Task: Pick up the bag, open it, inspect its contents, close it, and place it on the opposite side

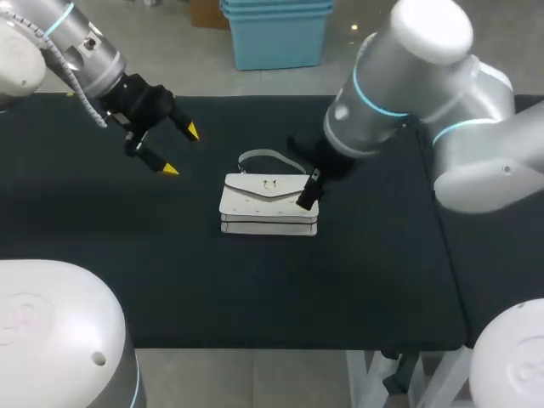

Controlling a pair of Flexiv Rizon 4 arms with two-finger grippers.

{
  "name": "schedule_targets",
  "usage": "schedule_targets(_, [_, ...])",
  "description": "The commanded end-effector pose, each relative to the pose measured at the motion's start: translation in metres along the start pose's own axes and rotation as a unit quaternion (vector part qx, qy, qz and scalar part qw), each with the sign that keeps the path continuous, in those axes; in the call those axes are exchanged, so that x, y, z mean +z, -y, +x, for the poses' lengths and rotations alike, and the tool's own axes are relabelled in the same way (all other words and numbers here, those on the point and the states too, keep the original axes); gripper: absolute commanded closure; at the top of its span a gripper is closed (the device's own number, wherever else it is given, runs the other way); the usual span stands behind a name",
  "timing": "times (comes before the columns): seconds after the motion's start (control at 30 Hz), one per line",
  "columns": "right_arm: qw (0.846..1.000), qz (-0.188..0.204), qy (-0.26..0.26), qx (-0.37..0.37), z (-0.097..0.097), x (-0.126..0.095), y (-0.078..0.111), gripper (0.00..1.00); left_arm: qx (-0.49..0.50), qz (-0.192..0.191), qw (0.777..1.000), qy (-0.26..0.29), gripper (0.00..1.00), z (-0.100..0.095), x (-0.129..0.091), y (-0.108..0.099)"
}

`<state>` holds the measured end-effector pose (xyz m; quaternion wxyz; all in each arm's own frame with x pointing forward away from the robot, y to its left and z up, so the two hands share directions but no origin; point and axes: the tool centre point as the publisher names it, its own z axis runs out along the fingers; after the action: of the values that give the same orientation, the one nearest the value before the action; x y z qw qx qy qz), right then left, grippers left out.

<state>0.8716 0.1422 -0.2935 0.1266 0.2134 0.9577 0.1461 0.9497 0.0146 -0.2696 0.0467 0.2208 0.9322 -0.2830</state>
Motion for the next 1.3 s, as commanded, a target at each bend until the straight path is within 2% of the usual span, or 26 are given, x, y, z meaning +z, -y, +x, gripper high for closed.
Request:
schedule_targets(0.03, [0.899, 0.125, 0.412, -0.077, 0.005, 0.003, -0.020, 0.00, 0.004, 0.006, 1.000, -0.006, 0.00, -0.003, 0.002, -0.003])
schedule_targets(0.2, [0.873, 0.108, 0.463, -0.107, 0.011, 0.012, -0.015, 0.00, 0.013, 0.010, 1.000, -0.009, 0.00, -0.004, 0.002, -0.004])
schedule_targets(0.3, [0.861, 0.082, 0.488, -0.115, 0.015, 0.012, -0.013, 0.00, 0.018, 0.013, 1.000, -0.009, 0.00, -0.006, 0.003, -0.003])
schedule_targets(0.43, [0.843, 0.055, 0.524, -0.103, 0.018, 0.012, -0.007, 0.00, 0.024, 0.017, 1.000, -0.010, 0.00, -0.009, 0.006, -0.002])
schedule_targets(0.67, [0.823, 0.014, 0.563, -0.075, 0.022, 0.015, 0.006, 0.00, 0.034, 0.020, 0.999, -0.016, 0.00, -0.011, 0.011, 0.002])
schedule_targets(0.73, [0.826, 0.002, 0.560, -0.069, 0.024, 0.016, 0.010, 0.00, 0.037, 0.021, 0.999, -0.017, 0.00, -0.012, 0.013, 0.003])
schedule_targets(1.17, [0.827, 0.005, 0.559, -0.061, 0.024, 0.017, 0.011, 0.00, 0.024, 0.013, 0.999, -0.022, 0.00, -0.015, 0.013, 0.002])
schedule_targets(1.2, [0.833, -0.013, 0.550, -0.063, 0.022, 0.016, 0.009, 0.00, 0.026, 0.013, 0.999, -0.025, 0.00, -0.015, 0.015, 0.003])
schedule_targets(1.23, [0.826, -0.005, 0.559, -0.078, 0.020, 0.014, 0.007, 0.00, 0.028, 0.013, 0.999, -0.026, 0.00, -0.016, 0.017, 0.003])
schedule_targets(1.3, [0.822, -0.015, 0.561, -0.099, 0.018, 0.007, 0.000, 0.00, 0.030, 0.012, 0.999, -0.028, 0.00, -0.017, 0.018, 0.002])
